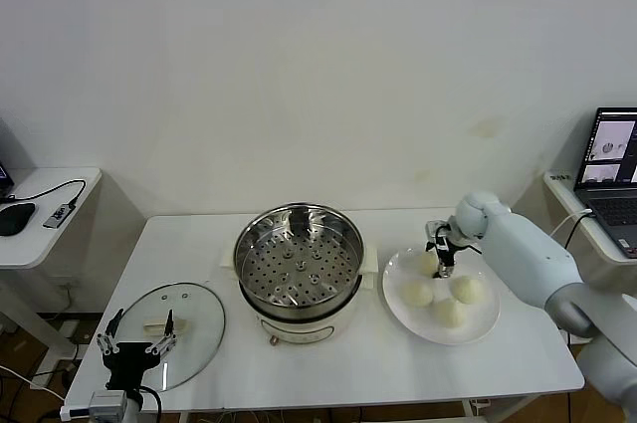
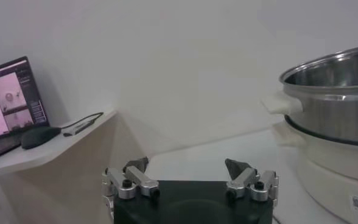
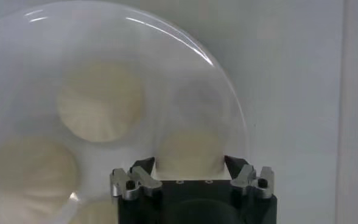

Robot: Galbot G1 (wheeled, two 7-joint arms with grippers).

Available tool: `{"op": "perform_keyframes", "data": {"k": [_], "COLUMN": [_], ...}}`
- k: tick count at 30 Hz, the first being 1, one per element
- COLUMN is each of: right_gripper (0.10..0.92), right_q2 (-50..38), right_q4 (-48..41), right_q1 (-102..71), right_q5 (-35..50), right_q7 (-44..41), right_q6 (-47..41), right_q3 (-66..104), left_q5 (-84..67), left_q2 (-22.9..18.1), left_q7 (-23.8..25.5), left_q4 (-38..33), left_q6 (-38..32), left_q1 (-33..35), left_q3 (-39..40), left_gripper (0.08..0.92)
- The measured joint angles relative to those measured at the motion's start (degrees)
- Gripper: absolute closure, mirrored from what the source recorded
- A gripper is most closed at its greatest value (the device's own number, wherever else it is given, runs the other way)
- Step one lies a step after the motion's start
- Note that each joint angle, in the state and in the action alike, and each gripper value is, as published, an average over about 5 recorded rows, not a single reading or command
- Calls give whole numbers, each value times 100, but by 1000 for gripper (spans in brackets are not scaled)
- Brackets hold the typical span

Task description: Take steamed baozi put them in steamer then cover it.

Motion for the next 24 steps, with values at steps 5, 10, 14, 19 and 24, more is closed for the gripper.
{"op": "perform_keyframes", "data": {"k": [5,10,14,19,24], "right_gripper": [412,430,431,431,431], "right_q2": [-27,-170,-379,-693,-862], "right_q4": [39,225,504,1006,1492], "right_q1": [39,116,259,629,1217], "right_q5": [15,145,350,770,1311], "right_q7": [-19,-62,-93,-129,-141], "right_q6": [-26,-84,-146,-244,-283], "right_q3": [-65,-189,-362,-675,-1066], "left_q5": [0,0,-3,-47,-133], "left_q2": [-2,-4,2,8,22], "left_q7": [-1,1,11,23,56], "left_q4": [-2,-10,-9,-6,16], "left_q6": [0,6,16,22,6], "left_q1": [2,8,0,-17,-22], "left_q3": [-3,-2,20,38,39], "left_gripper": [177,177,177,177,177]}}
